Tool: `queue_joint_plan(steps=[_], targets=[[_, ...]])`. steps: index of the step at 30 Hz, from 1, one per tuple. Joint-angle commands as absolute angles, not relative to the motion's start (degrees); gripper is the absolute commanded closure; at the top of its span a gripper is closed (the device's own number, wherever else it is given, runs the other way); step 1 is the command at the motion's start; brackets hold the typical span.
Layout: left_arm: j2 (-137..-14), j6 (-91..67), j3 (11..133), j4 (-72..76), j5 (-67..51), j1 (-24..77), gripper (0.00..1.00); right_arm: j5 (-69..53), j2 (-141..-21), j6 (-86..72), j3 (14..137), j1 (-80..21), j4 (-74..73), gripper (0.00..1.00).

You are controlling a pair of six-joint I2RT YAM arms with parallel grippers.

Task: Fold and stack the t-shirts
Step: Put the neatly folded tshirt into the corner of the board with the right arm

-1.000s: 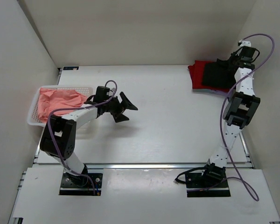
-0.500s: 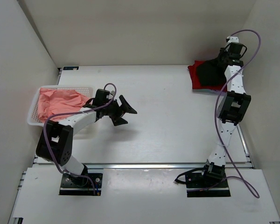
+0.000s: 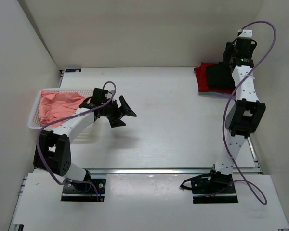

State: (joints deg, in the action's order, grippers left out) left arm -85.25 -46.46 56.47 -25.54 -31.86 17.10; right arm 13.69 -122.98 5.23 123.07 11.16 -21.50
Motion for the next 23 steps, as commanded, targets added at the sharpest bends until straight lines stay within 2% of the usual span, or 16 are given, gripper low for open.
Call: queue_joint_plan(steps=[1, 3, 6, 10, 14, 18, 23], targets=[[-81.9, -40.0, 60.6, -33.6, -34.1, 16.0, 0.01, 17.0, -101.7, 1.4, 108.3, 6.8, -17.8, 0.30], [-81.9, -37.7, 63.4, -37.5, -35.2, 16.3, 0.02, 17.0, -92.3, -3.6, 91.4, 5.4, -16.3, 0.30], [-79.6, -34.5, 66.1, -41.7, -34.1, 17.2, 0.01, 16.2, -83.5, -6.1, 81.3, 2.1, -17.4, 0.30], [-76.9, -34.1, 65.0, -40.2, -35.6, 14.0, 0.01, 16.7, -77.6, 1.8, 75.5, -3.2, -17.1, 0.26], [-77.9, -30.9, 68.8, -40.6, -34.5, 12.0, 0.01, 16.4, -71.2, 2.4, 70.2, -4.6, -17.8, 0.24], [-78.3, -26.6, 74.7, -44.9, -29.6, 14.1, 0.01, 15.8, -63.6, 0.4, 63.6, -5.9, -19.2, 0.24], [-79.4, -21.8, 80.6, -51.2, -18.8, 17.4, 0.01, 15.3, -59.4, -5.1, 59.3, -7.1, -22.2, 0.23]])
